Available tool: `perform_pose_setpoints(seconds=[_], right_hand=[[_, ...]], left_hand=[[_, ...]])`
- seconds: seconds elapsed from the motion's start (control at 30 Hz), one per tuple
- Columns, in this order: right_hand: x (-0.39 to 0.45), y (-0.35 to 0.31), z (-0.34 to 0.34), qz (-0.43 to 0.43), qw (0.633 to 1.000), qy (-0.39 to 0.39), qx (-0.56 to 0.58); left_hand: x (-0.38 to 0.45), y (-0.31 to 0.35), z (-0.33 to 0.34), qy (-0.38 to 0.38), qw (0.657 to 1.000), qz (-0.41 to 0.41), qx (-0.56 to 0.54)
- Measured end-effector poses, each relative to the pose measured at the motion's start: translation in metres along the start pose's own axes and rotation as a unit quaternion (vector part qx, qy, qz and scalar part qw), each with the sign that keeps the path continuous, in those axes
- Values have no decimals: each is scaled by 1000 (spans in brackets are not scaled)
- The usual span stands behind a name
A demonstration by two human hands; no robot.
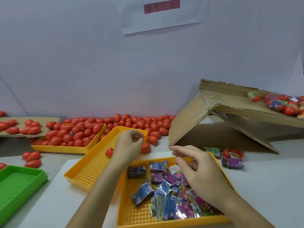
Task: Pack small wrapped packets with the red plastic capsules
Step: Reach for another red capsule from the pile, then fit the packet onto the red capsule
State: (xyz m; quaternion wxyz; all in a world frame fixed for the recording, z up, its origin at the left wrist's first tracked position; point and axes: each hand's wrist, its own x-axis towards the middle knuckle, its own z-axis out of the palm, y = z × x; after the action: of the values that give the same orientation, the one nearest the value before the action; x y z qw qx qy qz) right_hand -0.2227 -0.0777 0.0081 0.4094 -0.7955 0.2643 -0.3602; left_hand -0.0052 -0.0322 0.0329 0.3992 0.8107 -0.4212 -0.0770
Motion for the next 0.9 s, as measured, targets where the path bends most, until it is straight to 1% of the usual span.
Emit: perform_pose_setpoints(seconds=[0.03,0.1,0.2,0.27,0.3,0.37,0.43,0.5,0.57,0.63,0.67,0.73,0.77,0.8,0.83,0.87,0.9], right_hand=[[0,1,1,1,1000,-2,-2],[0,2,2,0,1000,-6,-10],[0,2,3,-5,1000,-11,-21],[0,2,4,-9,999,-14,-28],[0,3,4,-12,999,-15,-31],[0,4,4,-18,999,-15,-35],[0,5,4,-20,999,-14,-36],[0,6,4,-20,999,-13,-36],[1,7,3,-23,999,-10,-39],[1,7,4,-27,999,-7,-40],[1,8,4,-27,999,-5,-38],[1,10,4,-21,999,4,-28],[1,10,4,-15,1000,10,-19],[1,10,4,-9,1000,16,-8],[1,10,4,-5,1000,20,7],[1,8,4,-4,1000,21,22],[1,7,4,-9,999,22,32]], left_hand=[[-1,-12,-8,19,1000,-4,22],[-4,-26,-17,42,999,6,32],[-6,-24,-10,22,994,82,66],[-2,-18,2,-15,978,134,157],[0,-15,8,-35,961,152,228],[7,-6,16,-65,922,153,350],[13,1,21,-78,900,131,409],[17,2,23,-73,893,124,427],[15,0,23,-61,896,126,421],[9,1,23,-35,912,140,385],[4,3,22,-15,931,149,334],[-10,11,21,12,977,142,158],[-19,16,19,13,991,122,55],[-29,21,18,7,995,92,-38],[-39,25,18,-9,990,58,-125],[-49,26,18,-36,976,24,-215],[-58,27,18,-70,950,-7,-303]])
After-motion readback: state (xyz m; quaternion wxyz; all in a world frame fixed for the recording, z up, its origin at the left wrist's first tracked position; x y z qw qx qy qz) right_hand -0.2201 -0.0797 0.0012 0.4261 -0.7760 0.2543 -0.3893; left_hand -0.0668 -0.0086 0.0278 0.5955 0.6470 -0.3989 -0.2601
